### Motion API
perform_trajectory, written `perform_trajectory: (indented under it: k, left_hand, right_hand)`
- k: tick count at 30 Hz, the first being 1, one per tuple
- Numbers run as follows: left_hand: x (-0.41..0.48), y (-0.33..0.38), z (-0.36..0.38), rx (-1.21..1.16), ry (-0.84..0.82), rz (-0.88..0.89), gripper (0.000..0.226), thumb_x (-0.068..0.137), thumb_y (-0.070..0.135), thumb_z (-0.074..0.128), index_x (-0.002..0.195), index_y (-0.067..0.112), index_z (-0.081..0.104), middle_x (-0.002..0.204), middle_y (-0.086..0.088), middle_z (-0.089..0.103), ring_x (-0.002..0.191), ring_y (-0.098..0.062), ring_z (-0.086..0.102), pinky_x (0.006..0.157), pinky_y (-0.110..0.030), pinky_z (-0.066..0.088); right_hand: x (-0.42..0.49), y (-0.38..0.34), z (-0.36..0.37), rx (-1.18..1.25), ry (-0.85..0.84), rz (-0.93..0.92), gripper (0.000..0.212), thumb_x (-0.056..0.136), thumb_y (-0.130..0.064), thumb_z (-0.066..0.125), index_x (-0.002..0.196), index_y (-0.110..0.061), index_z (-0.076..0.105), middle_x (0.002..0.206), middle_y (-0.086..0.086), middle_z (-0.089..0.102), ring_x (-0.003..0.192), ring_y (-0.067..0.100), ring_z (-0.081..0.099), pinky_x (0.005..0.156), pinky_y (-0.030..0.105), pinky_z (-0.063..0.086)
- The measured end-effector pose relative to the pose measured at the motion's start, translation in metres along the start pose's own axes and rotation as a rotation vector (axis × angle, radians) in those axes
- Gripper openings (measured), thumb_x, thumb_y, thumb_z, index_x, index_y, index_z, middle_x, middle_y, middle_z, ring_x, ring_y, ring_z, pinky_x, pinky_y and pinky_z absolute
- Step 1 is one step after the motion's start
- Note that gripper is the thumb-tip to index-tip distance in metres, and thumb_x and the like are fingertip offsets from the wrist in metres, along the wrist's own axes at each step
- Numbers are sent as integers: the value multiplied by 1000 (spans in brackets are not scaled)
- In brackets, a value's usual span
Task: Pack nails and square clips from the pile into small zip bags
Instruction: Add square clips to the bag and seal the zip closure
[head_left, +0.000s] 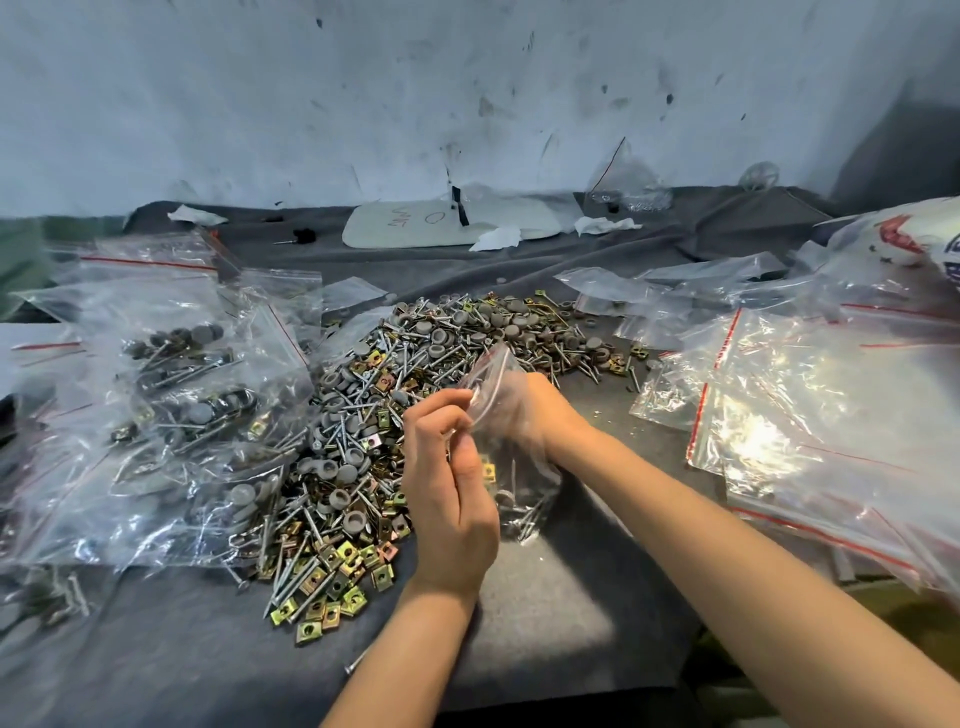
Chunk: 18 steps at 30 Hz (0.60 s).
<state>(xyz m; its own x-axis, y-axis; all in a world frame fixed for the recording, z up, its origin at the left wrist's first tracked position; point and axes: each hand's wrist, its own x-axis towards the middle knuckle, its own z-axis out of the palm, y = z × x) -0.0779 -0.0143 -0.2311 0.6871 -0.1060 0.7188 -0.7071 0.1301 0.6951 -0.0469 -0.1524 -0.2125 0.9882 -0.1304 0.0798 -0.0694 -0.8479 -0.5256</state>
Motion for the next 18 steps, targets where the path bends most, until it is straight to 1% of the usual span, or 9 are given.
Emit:
perform_trajectory:
  k: [3,6,7,9,10,13,15,16,18]
  left_hand:
    - [0,0,0,0,-3,6,16,90,12,36,98,18,48,112,-2,53,106,-18,53,91,-27,41]
    - [0,-1,0,-10,-2,9,16,90,12,36,98,20,48,112,-4,53,106,-19,53,90,-30,42]
    - [0,-1,0,-9,-2,8,17,90,12,36,99,20,48,112,-4,53,106,-20,53,90,-30,42]
    - [0,-1,0,-11,-6,9,17,90,12,36,99,20,48,111,-5,53,106,-21,54,91,-32,43]
    - [0,-1,0,-15,-9,7,17,90,12,36,99,20,48,111,-5,53,106,-22,54,90,-34,44]
    - [0,-1,0,-24,-13,7,17,91,12,36,98,20,48,111,-5,53,106,-25,54,89,-36,45]
    - [0,-2,0,-26,-11,23,17,91,11,35,98,19,48,111,-6,53,105,-26,54,89,-35,44]
    - [0,-3,1,-24,-12,32,17,91,11,35,98,19,48,112,-6,53,105,-26,54,89,-34,44]
    - [0,-3,1,-22,-15,33,16,91,12,35,99,18,48,112,-5,52,105,-28,55,89,-37,45]
  right_hand:
    - [4,1,5,-42,17,-44,14,85,-24,65,73,-28,58,67,-11,56,60,-1,54,54,14,41]
    - [0,4,-2,-120,-6,-77,9,82,-23,68,73,-22,66,71,-8,59,65,10,59,61,27,50]
    - [-4,6,-4,-87,12,-74,6,81,-21,69,76,-18,69,75,-4,63,69,15,61,65,29,51]
    - [-12,8,-15,78,113,-53,8,80,-17,72,83,-10,70,82,2,68,77,19,63,70,32,51]
    - [-16,7,-22,171,185,-21,9,81,-16,73,85,-9,69,84,2,67,78,17,63,71,30,50]
    - [-24,-3,-52,549,343,53,11,81,-9,73,85,-16,66,83,1,67,76,11,64,68,19,52]
    - [-29,-17,-70,775,361,-37,17,78,-5,74,84,-20,67,80,1,68,73,10,64,68,19,51]
    - [-31,-24,-76,817,350,-111,20,77,-5,75,82,-23,68,78,-1,67,72,9,63,69,20,51]
    - [-38,-39,-82,786,304,-250,21,75,-6,76,80,-25,68,75,-2,67,71,10,62,69,21,50]
